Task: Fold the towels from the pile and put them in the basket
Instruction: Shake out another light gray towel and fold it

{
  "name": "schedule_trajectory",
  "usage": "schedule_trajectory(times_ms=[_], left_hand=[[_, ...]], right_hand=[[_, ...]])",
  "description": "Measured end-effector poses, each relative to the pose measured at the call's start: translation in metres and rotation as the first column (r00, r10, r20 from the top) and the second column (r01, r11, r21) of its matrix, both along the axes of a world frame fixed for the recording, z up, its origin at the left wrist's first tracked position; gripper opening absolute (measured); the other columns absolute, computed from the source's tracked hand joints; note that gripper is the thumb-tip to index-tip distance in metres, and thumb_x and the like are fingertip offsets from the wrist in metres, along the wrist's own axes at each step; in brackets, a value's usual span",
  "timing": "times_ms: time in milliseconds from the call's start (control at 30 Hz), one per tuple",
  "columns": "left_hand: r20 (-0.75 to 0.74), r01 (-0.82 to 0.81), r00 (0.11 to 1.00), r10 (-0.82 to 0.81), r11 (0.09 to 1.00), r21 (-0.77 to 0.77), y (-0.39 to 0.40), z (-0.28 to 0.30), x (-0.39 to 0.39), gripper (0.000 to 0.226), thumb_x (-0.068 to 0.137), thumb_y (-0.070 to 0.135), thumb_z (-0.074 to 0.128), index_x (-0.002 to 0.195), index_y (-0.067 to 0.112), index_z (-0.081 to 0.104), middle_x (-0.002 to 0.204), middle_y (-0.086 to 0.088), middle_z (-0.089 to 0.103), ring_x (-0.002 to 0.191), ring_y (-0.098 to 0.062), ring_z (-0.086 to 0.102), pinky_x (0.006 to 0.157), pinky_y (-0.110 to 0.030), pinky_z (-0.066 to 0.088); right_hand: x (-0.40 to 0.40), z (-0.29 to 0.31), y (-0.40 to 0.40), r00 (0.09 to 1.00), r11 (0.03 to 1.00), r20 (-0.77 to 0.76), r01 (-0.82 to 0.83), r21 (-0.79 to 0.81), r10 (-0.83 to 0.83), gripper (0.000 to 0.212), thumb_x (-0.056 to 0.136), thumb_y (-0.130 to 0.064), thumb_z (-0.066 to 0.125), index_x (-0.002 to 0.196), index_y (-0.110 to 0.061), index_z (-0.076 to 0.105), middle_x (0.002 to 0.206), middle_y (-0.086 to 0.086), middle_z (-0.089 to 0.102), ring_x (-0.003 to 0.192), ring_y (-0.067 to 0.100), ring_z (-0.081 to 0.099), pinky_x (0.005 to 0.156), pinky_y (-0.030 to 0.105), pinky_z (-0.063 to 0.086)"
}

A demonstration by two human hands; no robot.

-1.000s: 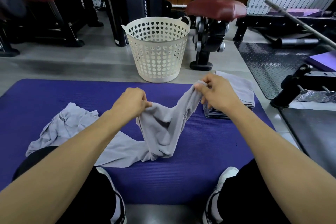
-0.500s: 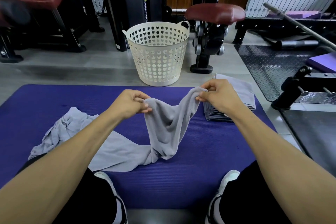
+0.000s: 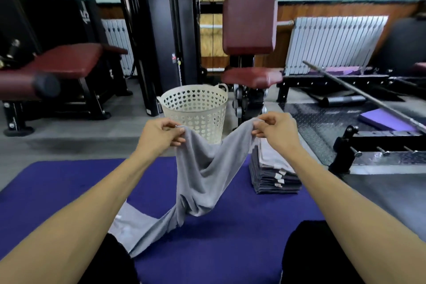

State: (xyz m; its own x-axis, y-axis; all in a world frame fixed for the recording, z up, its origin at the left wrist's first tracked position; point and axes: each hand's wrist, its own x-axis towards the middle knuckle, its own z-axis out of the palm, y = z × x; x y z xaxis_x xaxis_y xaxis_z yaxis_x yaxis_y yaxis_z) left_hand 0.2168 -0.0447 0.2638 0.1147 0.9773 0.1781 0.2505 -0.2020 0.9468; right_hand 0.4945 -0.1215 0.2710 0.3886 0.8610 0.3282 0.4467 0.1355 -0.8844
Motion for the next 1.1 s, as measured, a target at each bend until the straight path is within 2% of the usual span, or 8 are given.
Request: schedule_trajectory(times_ms=[200, 300, 367, 467, 633, 800, 933, 1100], left_hand=[[0.114, -0.061, 0.993, 0.028, 0.953, 0.295, -0.013, 0.131, 0.002, 0.01, 0.091, 0.002, 0.066, 0.083, 0.007, 0.067, 0.081, -0.011, 0.072, 0.075, -0.018, 0.072, 0.068, -0.022, 0.057], [0.319, -0.295, 0.936, 0.149, 0.826, 0.48, -0.021, 0.192, -0.001, 0.015, 0.09, 0.018, 0.069, 0.077, 0.024, 0.065, 0.079, -0.001, 0.071, 0.081, -0.019, 0.071, 0.079, -0.036, 0.059], [0.446, -0.427, 0.874, 0.194, 0.744, 0.514, -0.028, 0.216, -0.005, 0.02, 0.09, 0.021, 0.069, 0.074, 0.029, 0.062, 0.078, 0.004, 0.068, 0.08, -0.018, 0.068, 0.08, -0.04, 0.058], [0.271, -0.322, 0.94, 0.207, 0.797, 0.511, -0.036, 0.229, -0.006, 0.021, 0.091, 0.021, 0.069, 0.072, 0.027, 0.062, 0.081, 0.001, 0.07, 0.083, -0.019, 0.068, 0.083, -0.044, 0.057], [0.433, -0.388, 0.889, 0.148, 0.746, 0.541, -0.049, 0.249, -0.01, 0.022, 0.093, 0.016, 0.065, 0.076, 0.029, 0.059, 0.079, 0.002, 0.067, 0.086, -0.027, 0.068, 0.084, -0.045, 0.057], [0.448, -0.329, 0.894, 0.024, 0.715, 0.617, -0.054, 0.271, -0.005, 0.018, 0.092, 0.016, 0.067, 0.08, 0.028, 0.063, 0.085, -0.003, 0.071, 0.087, -0.022, 0.07, 0.086, -0.041, 0.058], [0.526, -0.312, 0.848, -0.071, 0.735, 0.603, -0.042, 0.291, -0.001, 0.014, 0.09, 0.014, 0.069, 0.081, 0.024, 0.066, 0.089, -0.012, 0.073, 0.089, -0.03, 0.072, 0.087, -0.047, 0.058], [0.45, -0.287, 0.893, -0.009, 0.759, 0.584, -0.009, 0.277, 0.019, 0.012, 0.092, 0.016, 0.067, 0.082, 0.022, 0.067, 0.088, -0.006, 0.073, 0.088, -0.023, 0.071, 0.083, -0.038, 0.059]], right_hand=[[-0.013, 0.128, -0.017, 0.978, 0.944, 0.058, 0.179, 0.277, -0.203, 0.012, 0.093, -0.018, 0.061, 0.085, -0.015, 0.068, 0.084, 0.001, 0.071, 0.081, 0.018, 0.069, 0.08, 0.041, 0.059], [-0.028, 0.192, -0.032, 0.954, 0.86, 0.01, 0.265, 0.435, -0.299, 0.009, 0.097, -0.022, 0.058, 0.09, -0.017, 0.061, 0.092, -0.001, 0.066, 0.077, 0.004, 0.06, 0.067, 0.008, 0.046], [-0.037, 0.221, -0.043, 0.944, 0.794, -0.019, 0.287, 0.536, -0.328, 0.007, 0.098, -0.021, 0.057, 0.092, -0.017, 0.059, 0.091, 0.001, 0.064, 0.075, 0.007, 0.056, 0.058, -0.001, 0.037], [-0.047, 0.243, -0.051, 0.943, 0.822, 0.078, 0.239, 0.517, -0.323, 0.008, 0.097, -0.019, 0.057, 0.09, -0.015, 0.059, 0.093, 0.003, 0.062, 0.08, 0.013, 0.052, 0.058, 0.001, 0.035], [-0.06, 0.264, -0.056, 0.948, 0.795, 0.045, 0.236, 0.559, -0.314, 0.008, 0.099, -0.019, 0.053, 0.092, -0.016, 0.055, 0.093, 0.002, 0.059, 0.078, 0.012, 0.052, 0.064, 0.019, 0.041], [-0.067, 0.285, -0.059, 0.954, 0.707, 0.011, 0.215, 0.674, -0.3, 0.007, 0.097, -0.017, 0.056, 0.091, -0.017, 0.058, 0.083, -0.006, 0.058, 0.072, -0.004, 0.05, 0.06, 0.0, 0.036], [-0.063, 0.299, -0.051, 0.946, 0.633, -0.031, 0.239, 0.737, -0.321, 0.007, 0.096, -0.015, 0.056, 0.095, -0.01, 0.061, 0.085, -0.003, 0.06, 0.072, -0.009, 0.049, 0.063, -0.002, 0.034], [-0.042, 0.29, -0.018, 0.934, 0.752, 0.013, 0.278, 0.597, -0.356, 0.008, 0.098, -0.017, 0.053, 0.094, -0.012, 0.057, 0.083, -0.007, 0.053, 0.074, 0.0, 0.047, 0.062, 0.006, 0.036]])
